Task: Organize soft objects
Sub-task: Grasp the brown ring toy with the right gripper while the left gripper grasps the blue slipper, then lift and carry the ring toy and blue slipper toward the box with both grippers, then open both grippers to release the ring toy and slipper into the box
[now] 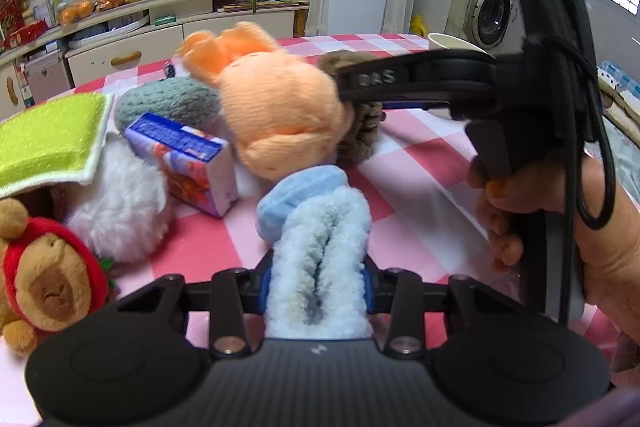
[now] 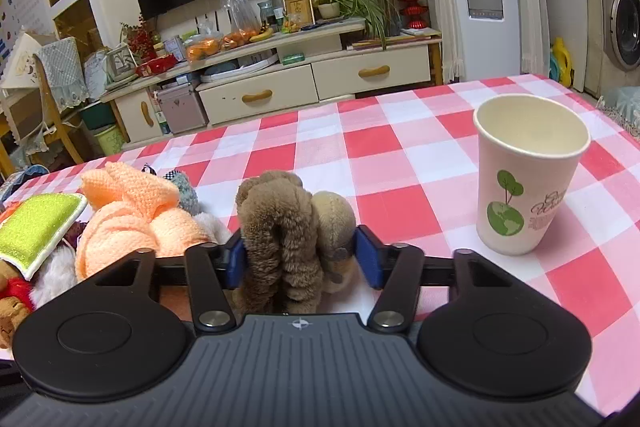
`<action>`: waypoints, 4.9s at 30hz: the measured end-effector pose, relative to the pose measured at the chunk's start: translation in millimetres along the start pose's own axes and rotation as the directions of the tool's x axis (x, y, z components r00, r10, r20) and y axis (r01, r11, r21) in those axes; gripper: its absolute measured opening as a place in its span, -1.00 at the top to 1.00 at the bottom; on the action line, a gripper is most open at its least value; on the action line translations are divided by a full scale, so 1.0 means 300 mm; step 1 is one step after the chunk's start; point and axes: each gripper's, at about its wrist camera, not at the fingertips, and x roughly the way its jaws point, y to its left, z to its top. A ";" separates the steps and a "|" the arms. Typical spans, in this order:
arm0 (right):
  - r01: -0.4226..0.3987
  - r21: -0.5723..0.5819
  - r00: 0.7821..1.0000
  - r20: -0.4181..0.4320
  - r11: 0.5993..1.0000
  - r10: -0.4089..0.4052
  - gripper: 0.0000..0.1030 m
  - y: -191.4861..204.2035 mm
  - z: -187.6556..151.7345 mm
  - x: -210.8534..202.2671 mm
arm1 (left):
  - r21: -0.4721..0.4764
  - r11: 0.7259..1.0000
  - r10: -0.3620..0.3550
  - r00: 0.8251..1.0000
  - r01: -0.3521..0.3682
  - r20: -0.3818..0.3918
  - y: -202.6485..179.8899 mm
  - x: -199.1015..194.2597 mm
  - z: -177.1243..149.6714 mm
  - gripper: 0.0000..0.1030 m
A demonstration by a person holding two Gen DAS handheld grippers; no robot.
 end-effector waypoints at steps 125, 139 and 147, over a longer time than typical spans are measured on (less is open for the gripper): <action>-0.526 -0.234 0.851 -0.143 0.818 0.506 -1.00 0.958 -0.100 -0.119 | -0.500 0.653 0.693 0.715 -0.569 0.093 0.839 -0.682 -0.065 -0.84; -0.538 -0.290 0.840 -0.099 0.792 0.534 -1.00 1.007 -0.070 -0.124 | -0.521 0.612 0.727 0.683 -0.595 0.074 0.883 -0.719 -0.078 -0.92; -0.492 -0.260 0.869 -0.089 0.831 0.487 -1.00 0.961 -0.073 -0.116 | -0.493 0.634 0.716 0.693 -0.597 0.082 0.858 -0.703 -0.064 -0.93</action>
